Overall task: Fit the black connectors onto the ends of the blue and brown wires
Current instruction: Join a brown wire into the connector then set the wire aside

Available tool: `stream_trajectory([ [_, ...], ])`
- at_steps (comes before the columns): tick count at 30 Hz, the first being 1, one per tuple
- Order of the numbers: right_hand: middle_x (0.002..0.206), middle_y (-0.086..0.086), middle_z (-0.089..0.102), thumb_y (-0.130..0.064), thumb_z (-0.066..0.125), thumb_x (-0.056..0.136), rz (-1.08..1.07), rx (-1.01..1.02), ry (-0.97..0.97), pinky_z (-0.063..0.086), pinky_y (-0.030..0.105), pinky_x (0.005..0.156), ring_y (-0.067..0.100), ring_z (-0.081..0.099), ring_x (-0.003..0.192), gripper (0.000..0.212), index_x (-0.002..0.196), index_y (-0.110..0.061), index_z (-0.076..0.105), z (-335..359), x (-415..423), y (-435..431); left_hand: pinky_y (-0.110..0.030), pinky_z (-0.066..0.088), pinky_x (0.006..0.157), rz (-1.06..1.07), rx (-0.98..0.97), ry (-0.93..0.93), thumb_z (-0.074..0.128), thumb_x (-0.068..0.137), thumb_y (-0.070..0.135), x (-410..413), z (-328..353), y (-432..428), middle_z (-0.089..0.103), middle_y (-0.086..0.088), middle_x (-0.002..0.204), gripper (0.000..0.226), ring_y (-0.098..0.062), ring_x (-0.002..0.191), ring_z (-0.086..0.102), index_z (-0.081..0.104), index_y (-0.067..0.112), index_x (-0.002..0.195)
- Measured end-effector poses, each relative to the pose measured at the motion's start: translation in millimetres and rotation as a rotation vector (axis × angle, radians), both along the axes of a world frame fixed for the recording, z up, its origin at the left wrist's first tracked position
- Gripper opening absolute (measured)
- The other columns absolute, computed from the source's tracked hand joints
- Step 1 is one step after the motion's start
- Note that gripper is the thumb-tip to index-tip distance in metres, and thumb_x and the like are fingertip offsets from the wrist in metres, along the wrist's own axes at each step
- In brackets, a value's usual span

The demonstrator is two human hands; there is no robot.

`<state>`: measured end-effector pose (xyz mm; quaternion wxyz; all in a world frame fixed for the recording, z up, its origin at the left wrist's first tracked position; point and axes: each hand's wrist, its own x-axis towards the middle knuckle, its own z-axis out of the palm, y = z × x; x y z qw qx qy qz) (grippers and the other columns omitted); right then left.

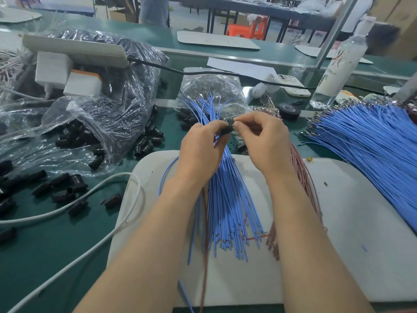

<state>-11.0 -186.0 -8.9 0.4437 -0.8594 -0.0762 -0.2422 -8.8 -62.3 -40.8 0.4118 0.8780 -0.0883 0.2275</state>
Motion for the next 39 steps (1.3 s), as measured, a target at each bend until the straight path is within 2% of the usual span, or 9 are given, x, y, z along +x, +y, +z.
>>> stream_trajectory([
  [6, 0.078, -0.007, 0.068, -0.014, 0.068, 0.086, -0.011, 0.024, 0.060, 0.052, 0.018, 0.079, 0.005, 0.064, 0.076, 0.009, 0.092, -0.012, 0.073, -2, 3, -7, -0.036, 0.037, 0.088, 0.000, 0.034, -0.005, 0.064, 0.089, 0.027, 0, 2, 0, 0.057, 0.013, 0.081, 0.015, -0.022, 0.093, 0.053, 0.069, 0.019, 0.101],
  [11, 0.077, -0.008, 0.067, -0.014, 0.068, 0.086, 0.018, 0.044, 0.124, 0.052, 0.019, 0.077, 0.004, 0.063, 0.074, 0.007, 0.091, -0.013, 0.073, -4, 5, -10, -0.030, 0.039, 0.076, -0.043, 0.027, 0.001, 0.063, 0.089, 0.019, 0, 2, -1, 0.066, 0.005, 0.086, 0.013, -0.020, 0.088, 0.050, 0.069, 0.015, 0.100],
  [16, 0.074, -0.008, 0.067, -0.011, 0.068, 0.085, 0.037, 0.138, 0.158, 0.053, 0.022, 0.077, 0.003, 0.062, 0.070, 0.006, 0.085, -0.017, 0.071, -7, 7, -11, -0.031, 0.040, 0.074, -0.045, 0.031, 0.012, 0.063, 0.089, 0.018, -1, 4, -2, 0.060, 0.007, 0.082, 0.013, -0.020, 0.087, 0.051, 0.069, 0.013, 0.099],
  [22, 0.076, -0.001, 0.064, -0.014, 0.065, 0.088, 0.062, 0.065, 0.220, 0.053, 0.040, 0.081, 0.017, 0.061, 0.075, 0.002, 0.086, -0.014, 0.064, -12, 9, -5, -0.029, 0.044, 0.072, -0.081, 0.007, 0.072, 0.063, 0.089, 0.018, 1, 1, -3, 0.062, 0.006, 0.082, 0.011, -0.014, 0.074, 0.049, 0.068, 0.014, 0.098],
  [26, 0.076, -0.004, 0.063, -0.021, 0.061, 0.091, -0.025, 0.030, 0.147, 0.049, 0.028, 0.073, 0.015, 0.060, 0.073, 0.007, 0.087, -0.016, 0.059, -13, 9, -8, -0.027, 0.041, 0.069, -0.026, 0.001, 0.089, 0.062, 0.090, 0.019, 3, 0, -2, 0.058, 0.008, 0.083, 0.013, -0.015, 0.071, 0.046, 0.066, 0.014, 0.101],
  [29, 0.074, -0.001, 0.065, -0.022, 0.057, 0.094, -0.067, 0.120, 0.128, 0.049, 0.030, 0.067, 0.015, 0.060, 0.068, 0.006, 0.089, -0.020, 0.058, -12, 8, -10, -0.028, 0.043, 0.072, 0.021, -0.074, 0.088, 0.061, 0.090, 0.018, 3, 1, 1, 0.059, 0.007, 0.084, 0.012, -0.016, 0.074, 0.051, 0.065, 0.014, 0.101],
  [32, 0.071, -0.005, 0.062, -0.015, 0.055, 0.094, -0.014, 0.053, 0.151, 0.045, 0.027, 0.063, 0.011, 0.055, 0.062, 0.013, 0.095, -0.021, 0.067, -11, 7, -5, -0.028, 0.045, 0.076, 0.011, -0.169, 0.065, 0.060, 0.091, 0.013, 0, 3, 0, 0.064, 0.005, 0.088, 0.013, -0.016, 0.077, 0.055, 0.064, 0.014, 0.102],
  [35, 0.075, -0.008, 0.063, -0.015, 0.060, 0.091, 0.025, 0.044, 0.154, 0.050, 0.031, 0.074, 0.007, 0.057, 0.069, 0.015, 0.100, -0.014, 0.072, -9, 5, 2, -0.024, 0.045, 0.077, -0.012, -0.212, 0.039, 0.060, 0.090, 0.010, -1, 4, -1, 0.067, 0.001, 0.092, 0.016, -0.016, 0.080, 0.057, 0.063, 0.012, 0.105],
  [39, 0.084, 0.003, 0.070, -0.022, 0.070, 0.085, 0.045, 0.057, 0.160, 0.051, 0.036, 0.082, 0.017, 0.064, 0.080, 0.018, 0.097, -0.010, 0.072, -7, 2, 10, -0.019, 0.044, 0.076, -0.040, -0.229, 0.041, 0.060, 0.088, 0.006, -2, 4, -3, 0.062, 0.006, 0.090, 0.026, -0.013, 0.080, 0.058, 0.058, 0.010, 0.114],
])
